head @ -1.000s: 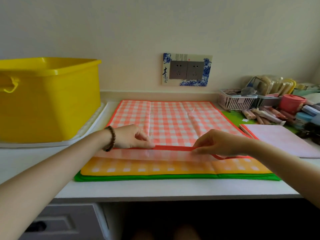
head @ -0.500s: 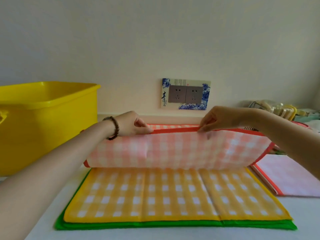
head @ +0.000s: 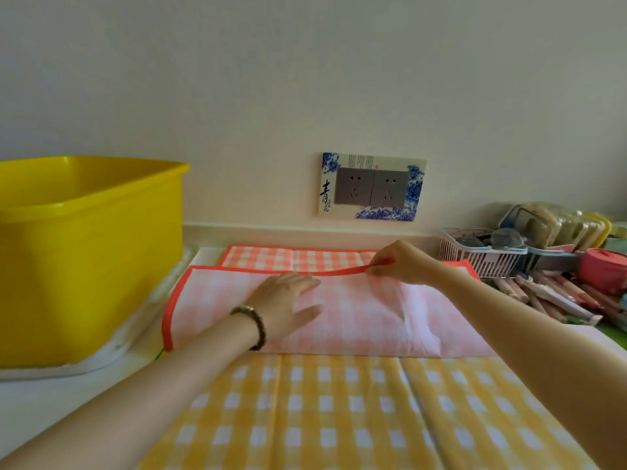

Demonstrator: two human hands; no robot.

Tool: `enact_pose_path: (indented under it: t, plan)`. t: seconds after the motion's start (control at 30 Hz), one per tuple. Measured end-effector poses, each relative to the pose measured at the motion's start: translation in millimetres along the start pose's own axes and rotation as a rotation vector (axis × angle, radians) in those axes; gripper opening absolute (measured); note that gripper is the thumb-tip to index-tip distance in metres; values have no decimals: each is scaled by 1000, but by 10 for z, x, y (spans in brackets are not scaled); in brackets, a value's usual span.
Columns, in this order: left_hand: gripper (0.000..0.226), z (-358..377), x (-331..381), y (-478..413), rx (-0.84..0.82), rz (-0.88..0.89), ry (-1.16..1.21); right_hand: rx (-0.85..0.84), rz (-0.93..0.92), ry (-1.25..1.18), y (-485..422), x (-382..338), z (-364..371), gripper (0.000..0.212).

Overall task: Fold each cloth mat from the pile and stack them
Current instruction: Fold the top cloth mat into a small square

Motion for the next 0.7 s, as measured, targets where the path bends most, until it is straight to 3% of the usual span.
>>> enact_pose_path:
  t: [0.1,0.27,0.43,0.6,0.7]
  plan:
    - [58,209,-57,-24,-50,-29,71,-20,56,-7,-74,137,202,18]
    - [67,529,-94,-6,-201,-100,73,3,155,-76,-152,346,433,16]
    - [65,606,-80,-3,-220,-115,-36,74,233,-8,-87,278,546,26]
    - [62,709,-113,-27,-222,-119,-40,119,144,-143,-7,-172,812,30]
    - [62,730,-133,-30,-192,-130,-20,41,116,-16,37,-415,1124,37]
Point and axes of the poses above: each hand's wrist, its own y-axis away from the middle knuckle, its own z-axis out of the palm, x = y × z, the point moved 10 cm from there along -y, towards the middle knuckle, and after that the axes turned 9 degrees about -x, right-handed, at the moved point
